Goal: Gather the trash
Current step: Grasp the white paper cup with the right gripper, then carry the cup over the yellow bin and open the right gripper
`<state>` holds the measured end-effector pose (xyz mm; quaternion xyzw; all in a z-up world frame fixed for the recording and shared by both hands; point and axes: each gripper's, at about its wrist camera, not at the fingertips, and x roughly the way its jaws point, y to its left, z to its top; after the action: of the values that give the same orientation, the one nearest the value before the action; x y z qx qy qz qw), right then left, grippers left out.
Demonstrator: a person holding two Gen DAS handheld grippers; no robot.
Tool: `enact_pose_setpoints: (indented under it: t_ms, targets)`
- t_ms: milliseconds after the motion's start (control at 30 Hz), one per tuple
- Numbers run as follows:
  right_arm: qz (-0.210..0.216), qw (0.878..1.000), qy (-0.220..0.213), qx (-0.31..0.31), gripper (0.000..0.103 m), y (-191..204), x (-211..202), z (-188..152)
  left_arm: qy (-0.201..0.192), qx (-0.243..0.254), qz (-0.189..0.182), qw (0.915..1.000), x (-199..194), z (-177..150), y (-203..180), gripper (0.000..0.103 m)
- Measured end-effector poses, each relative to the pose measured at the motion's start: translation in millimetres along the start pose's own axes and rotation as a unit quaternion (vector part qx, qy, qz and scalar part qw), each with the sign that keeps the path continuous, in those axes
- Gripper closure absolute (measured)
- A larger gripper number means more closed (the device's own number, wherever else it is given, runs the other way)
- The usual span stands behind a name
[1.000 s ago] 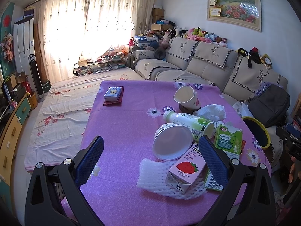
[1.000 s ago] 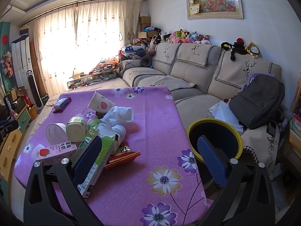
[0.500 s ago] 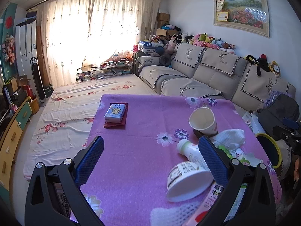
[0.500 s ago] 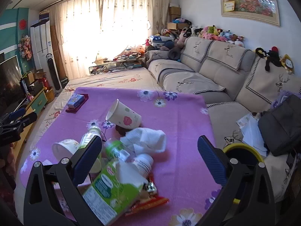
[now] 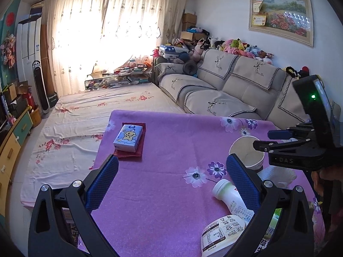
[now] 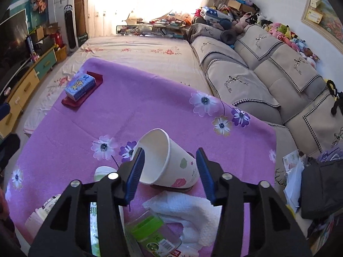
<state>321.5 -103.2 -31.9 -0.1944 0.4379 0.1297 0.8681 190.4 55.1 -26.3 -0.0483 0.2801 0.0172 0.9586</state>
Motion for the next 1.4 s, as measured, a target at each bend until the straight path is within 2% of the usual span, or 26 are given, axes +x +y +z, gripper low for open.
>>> enact_pose_setpoints:
  t_ms: [133, 200, 233, 367, 467, 567, 733, 867, 933, 1033, 1167, 1300, 1400]
  targets:
    - [-0.020, 0.999, 0.026, -0.011, 0.068, 2.6, 15.7, 1.6, -0.002, -0.002, -0.004, 1.0000, -2.0, -4.3, 6.8, 0.004]
    - [-0.031, 0.999, 0.038, -0.016, 0.078, 1.9, 24.1, 2.7, -0.001, -0.006, -0.008, 0.9999, -3.3, -5.8, 8.7, 0.004]
    - [-0.038, 0.998, 0.043, -0.018, 0.087, 1.5, 27.5, 2.9, -0.001, -0.008, -0.011, 0.9999, -3.6, -6.2, 10.1, 0.004]
    - [-0.046, 0.998, 0.043, -0.016, 0.098, -8.0, 28.5, 3.2, -0.001, -0.011, -0.015, 0.9998, -8.0, -9.7, 12.2, 0.004]
    - [-0.032, 0.999, 0.028, -0.001, 0.098, -17.6, 18.6, 4.1, 0.000, -0.012, -0.016, 0.9998, -9.4, -10.3, 13.6, 0.004]
    - [0.005, 1.000, 0.014, 0.027, 0.098, -31.7, 1.2, 6.9, 0.001, -0.009, -0.018, 0.9998, -13.6, -9.8, 12.1, 0.004]
    - [0.044, 0.995, -0.018, 0.086, 0.098, -79.7, -40.5, -4.1, -0.006, 0.004, -0.025, 0.9997, -28.1, -8.2, 0.5, 0.004]
    - [0.012, 0.986, -0.027, 0.166, 0.098, -156.8, -68.3, -50.4, -0.013, 0.016, -0.035, 0.9992, -41.0, -7.2, -10.8, 0.004]
    - [-0.019, 0.976, -0.022, 0.216, 0.098, -199.4, -77.8, -87.0, -0.014, 0.019, -0.040, 0.9989, -46.9, -7.5, -17.1, 0.004]
    - [-0.063, 0.955, 0.005, 0.289, 0.098, -259.7, -76.6, -148.9, -0.012, 0.030, -0.044, 0.9985, -52.9, -8.7, -28.7, 0.004]
    - [-0.089, 0.927, 0.065, 0.358, 0.098, -316.6, -42.0, -217.3, -0.006, 0.041, -0.046, 0.9981, -59.5, -10.7, -48.6, 0.004]
    - [-0.072, 0.907, 0.131, 0.394, 0.097, -343.8, 22.1, -264.6, 0.008, 0.053, -0.048, 0.9974, -59.9, -15.3, -68.6, 0.004]
    - [-0.057, 0.896, 0.161, 0.409, 0.097, -354.9, 60.3, -288.8, 0.024, 0.060, -0.048, 0.9968, -58.1, -18.8, -83.7, 0.004]
